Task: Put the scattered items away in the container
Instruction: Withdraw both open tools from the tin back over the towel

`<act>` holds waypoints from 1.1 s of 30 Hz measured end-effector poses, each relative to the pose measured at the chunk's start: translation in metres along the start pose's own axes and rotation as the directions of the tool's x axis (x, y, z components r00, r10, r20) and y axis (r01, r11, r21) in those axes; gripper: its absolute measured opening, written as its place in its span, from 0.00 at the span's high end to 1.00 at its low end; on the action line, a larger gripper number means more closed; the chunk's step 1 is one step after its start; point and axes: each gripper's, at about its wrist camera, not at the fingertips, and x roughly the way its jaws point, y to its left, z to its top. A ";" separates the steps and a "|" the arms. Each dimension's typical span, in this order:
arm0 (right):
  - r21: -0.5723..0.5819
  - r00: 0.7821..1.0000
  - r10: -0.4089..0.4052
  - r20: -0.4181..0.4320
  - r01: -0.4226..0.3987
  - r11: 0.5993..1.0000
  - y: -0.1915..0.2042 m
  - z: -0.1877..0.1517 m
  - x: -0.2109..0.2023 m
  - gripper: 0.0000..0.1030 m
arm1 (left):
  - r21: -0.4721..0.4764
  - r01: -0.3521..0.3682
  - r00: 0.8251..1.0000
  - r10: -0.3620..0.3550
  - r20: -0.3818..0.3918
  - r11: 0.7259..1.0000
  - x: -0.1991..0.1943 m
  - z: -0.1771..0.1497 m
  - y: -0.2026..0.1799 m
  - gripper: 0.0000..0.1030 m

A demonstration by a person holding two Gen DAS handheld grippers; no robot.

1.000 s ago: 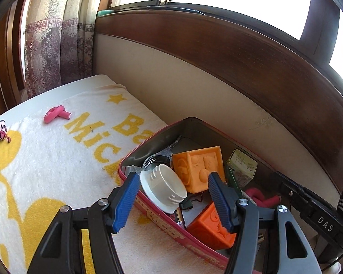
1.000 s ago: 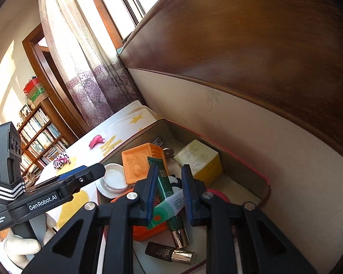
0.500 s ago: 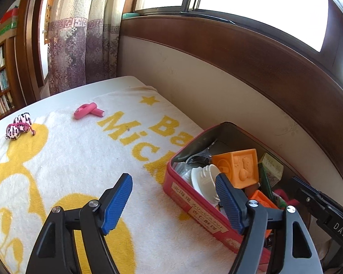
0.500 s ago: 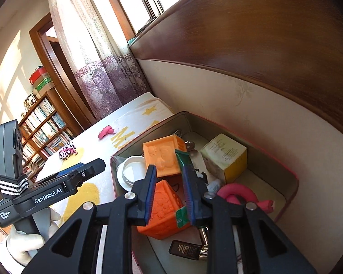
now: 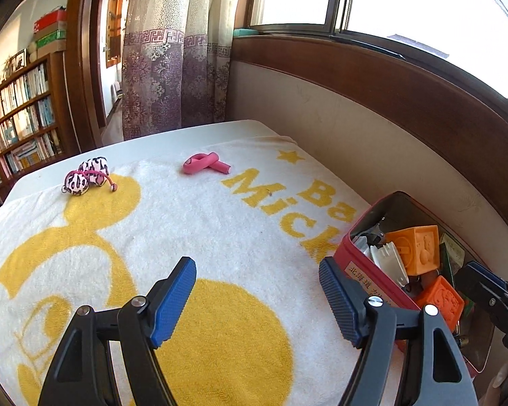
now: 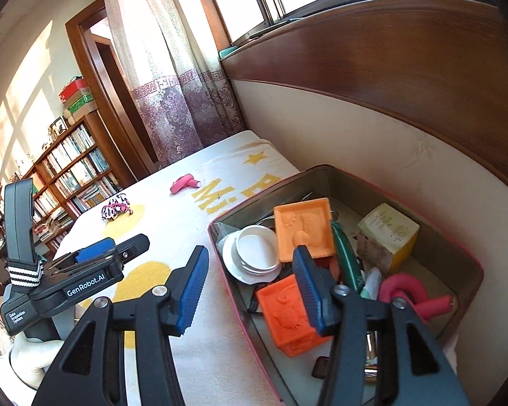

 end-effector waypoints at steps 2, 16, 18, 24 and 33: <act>-0.015 1.000 0.006 -0.007 -0.006 1.000 0.010 0.000 0.004 0.44 | -0.016 -0.009 1.000 0.009 0.002 1.000 -0.003 -0.001 0.011 0.26; -0.122 0.998 0.047 -0.043 -0.052 0.991 0.082 0.000 0.039 0.36 | -0.119 -0.076 0.997 0.077 0.004 0.990 -0.013 -0.008 0.086 0.26; -0.127 0.998 0.046 -0.051 -0.053 0.991 0.090 0.001 0.048 0.31 | -0.140 -0.086 0.996 0.086 -0.003 0.986 -0.012 -0.009 0.098 0.26; -0.126 0.997 0.050 -0.063 -0.057 0.990 0.110 0.011 0.081 0.21 | -0.230 -0.128 0.992 0.121 -0.043 0.965 -0.001 -0.016 0.141 0.26; -0.046 0.985 0.042 -0.169 -0.050 0.998 0.125 0.034 0.166 0.21 | -0.367 -0.180 0.983 0.151 -0.107 0.913 0.014 -0.029 0.201 0.26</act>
